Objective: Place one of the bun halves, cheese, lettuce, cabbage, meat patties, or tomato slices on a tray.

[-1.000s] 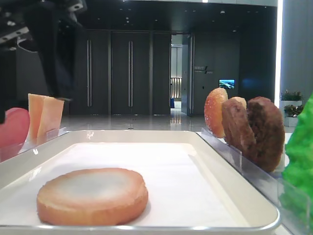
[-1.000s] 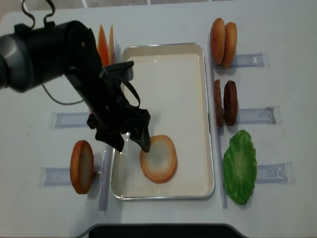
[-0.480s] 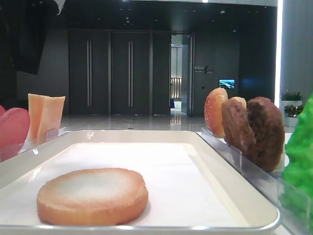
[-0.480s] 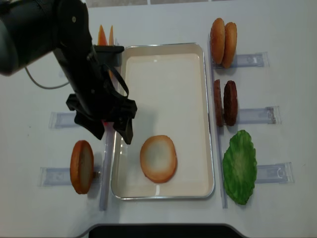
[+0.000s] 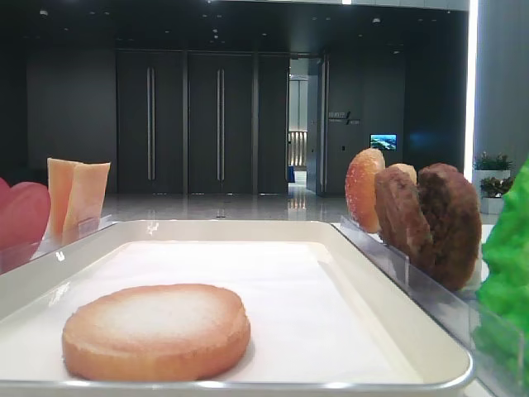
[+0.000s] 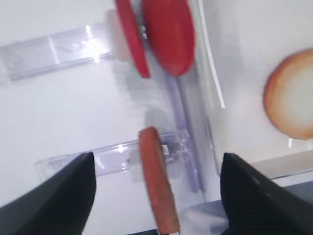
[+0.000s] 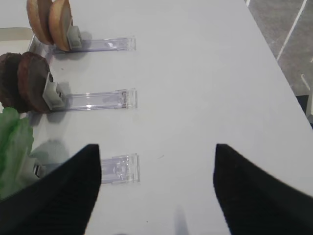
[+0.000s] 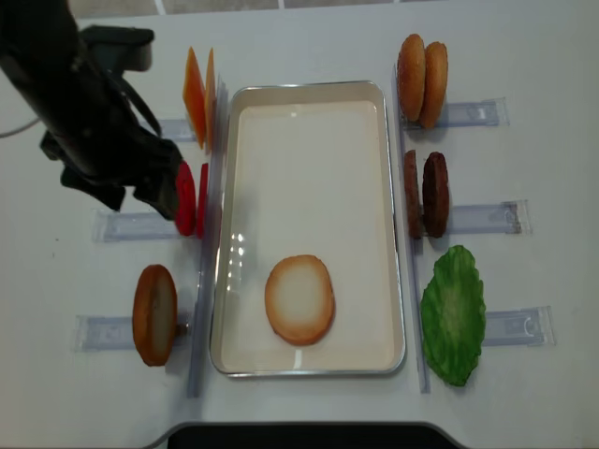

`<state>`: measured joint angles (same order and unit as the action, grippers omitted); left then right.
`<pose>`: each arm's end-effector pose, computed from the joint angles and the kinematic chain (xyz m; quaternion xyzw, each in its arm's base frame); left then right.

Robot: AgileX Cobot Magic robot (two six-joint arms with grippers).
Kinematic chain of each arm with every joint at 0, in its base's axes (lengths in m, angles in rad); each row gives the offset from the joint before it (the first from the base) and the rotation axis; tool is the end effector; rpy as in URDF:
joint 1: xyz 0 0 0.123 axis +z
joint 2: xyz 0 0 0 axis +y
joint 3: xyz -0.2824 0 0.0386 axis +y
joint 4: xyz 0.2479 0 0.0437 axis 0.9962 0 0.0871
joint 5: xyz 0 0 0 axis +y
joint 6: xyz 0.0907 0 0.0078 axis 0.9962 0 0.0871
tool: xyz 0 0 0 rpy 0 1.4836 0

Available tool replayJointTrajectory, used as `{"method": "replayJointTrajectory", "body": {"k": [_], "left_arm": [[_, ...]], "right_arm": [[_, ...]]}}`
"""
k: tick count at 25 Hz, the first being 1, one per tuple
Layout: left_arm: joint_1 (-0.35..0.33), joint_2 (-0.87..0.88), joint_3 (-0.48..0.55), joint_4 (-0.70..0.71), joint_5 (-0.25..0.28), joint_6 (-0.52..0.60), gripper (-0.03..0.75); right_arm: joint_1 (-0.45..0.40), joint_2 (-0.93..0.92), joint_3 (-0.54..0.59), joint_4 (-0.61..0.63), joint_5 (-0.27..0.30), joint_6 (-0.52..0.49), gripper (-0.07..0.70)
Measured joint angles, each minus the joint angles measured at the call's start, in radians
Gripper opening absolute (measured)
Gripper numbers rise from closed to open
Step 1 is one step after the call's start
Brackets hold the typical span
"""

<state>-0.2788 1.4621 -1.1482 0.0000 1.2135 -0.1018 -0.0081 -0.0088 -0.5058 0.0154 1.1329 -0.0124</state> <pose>0.2584 -0.0740 0.2827 0.0882 0.9940 -0.0123 0.0641 -0.0100 0.0014 0.2730 -0.0025 0.8679 0.0026 0.4968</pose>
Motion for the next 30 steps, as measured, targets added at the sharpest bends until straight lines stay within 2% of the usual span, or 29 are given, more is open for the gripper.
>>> {"method": "replayJointTrajectory", "body": {"k": [7,11,17,30], "left_arm": [[0.212,-0.085,0.000,0.033,0.005,0.086,0.601],[0.271,-0.108,0.000,0.046,0.007,0.109,0.601],[0.279,-0.202,0.040,0.050,0.007,0.112,0.583],[0.279,-0.772,0.362,0.014,0.028,0.112,0.559]], "right_arm": [[0.000,0.000,0.000,0.000,0.000,0.000,0.467],[0.000,0.000,0.000,0.000,0.000,0.000,0.467],[0.000,0.000,0.000,0.000,0.000,0.000,0.466],[0.000,0.000,0.000,0.000,0.000,0.000,0.466]]}}
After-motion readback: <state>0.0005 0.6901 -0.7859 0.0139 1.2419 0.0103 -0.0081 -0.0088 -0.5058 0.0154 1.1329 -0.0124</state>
